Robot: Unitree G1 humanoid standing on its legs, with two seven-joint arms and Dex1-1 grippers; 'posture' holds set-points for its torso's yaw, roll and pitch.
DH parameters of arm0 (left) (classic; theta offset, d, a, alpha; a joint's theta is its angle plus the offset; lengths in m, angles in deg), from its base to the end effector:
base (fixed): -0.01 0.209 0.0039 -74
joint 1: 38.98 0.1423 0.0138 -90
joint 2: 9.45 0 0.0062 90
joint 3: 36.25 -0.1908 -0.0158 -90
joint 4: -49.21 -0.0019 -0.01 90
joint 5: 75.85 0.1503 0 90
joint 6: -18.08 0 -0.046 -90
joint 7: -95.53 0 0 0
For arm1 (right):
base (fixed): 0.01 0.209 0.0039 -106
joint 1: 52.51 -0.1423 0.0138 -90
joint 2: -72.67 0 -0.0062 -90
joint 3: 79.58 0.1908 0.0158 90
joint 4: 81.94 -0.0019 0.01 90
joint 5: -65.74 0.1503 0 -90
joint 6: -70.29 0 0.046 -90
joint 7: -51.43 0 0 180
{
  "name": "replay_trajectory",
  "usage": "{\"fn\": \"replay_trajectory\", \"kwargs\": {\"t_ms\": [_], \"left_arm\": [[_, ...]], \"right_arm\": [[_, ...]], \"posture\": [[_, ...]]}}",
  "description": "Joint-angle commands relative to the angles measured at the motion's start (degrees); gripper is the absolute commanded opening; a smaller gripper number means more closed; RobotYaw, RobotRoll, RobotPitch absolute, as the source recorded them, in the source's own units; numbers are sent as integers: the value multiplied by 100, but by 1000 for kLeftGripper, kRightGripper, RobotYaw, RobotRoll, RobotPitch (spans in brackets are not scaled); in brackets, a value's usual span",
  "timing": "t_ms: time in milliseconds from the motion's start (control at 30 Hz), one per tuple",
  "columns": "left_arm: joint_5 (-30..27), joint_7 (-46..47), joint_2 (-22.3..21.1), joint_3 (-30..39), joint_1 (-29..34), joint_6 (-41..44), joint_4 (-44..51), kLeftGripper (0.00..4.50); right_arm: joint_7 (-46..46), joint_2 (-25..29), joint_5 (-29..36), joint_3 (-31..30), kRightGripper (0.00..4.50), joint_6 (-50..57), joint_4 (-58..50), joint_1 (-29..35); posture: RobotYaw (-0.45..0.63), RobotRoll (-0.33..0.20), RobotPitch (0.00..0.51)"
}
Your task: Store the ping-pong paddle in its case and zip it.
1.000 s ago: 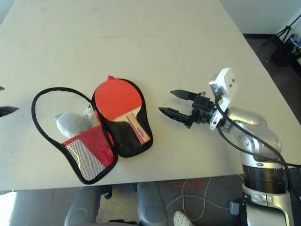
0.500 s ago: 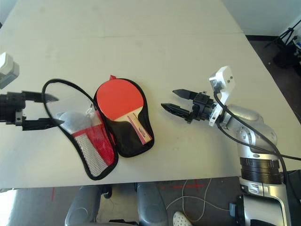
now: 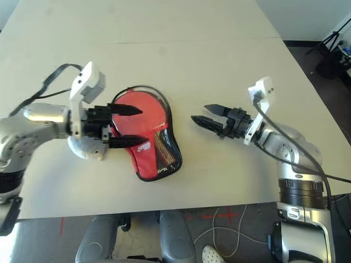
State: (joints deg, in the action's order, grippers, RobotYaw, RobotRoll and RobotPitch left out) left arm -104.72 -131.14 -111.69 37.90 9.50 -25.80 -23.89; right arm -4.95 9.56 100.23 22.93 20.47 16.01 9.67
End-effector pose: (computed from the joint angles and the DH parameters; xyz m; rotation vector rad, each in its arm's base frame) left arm 0.2775 0.1200 0.2200 0.2946 0.0906 -1.3065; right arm 0.2785 -0.3039 0.1858 0.0875 0.1869 0.8196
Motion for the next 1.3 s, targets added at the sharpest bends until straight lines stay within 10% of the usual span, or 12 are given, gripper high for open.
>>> {"fn": "replay_trajectory", "kwargs": {"t_ms": [33,467,1033,1300], "left_arm": [[155,-187,-225,0,77,-134,24,4500],[48,-472,-996,436,157,78,346,4500],[96,-428,-971,404,172,132,443,4500],[110,-437,-995,421,181,129,432,4500]], "right_arm": [[-60,165,278,152,4464,531,-22,47],[-252,416,1336,-180,4464,2344,-1382,527],[859,-491,1298,-699,4464,3335,-1225,149],[1329,-872,1244,-675,1990,3589,-1149,131]], "posture": [[-28,0,281],[-22,0,280],[-4,0,278],[-4,0,281]]}}
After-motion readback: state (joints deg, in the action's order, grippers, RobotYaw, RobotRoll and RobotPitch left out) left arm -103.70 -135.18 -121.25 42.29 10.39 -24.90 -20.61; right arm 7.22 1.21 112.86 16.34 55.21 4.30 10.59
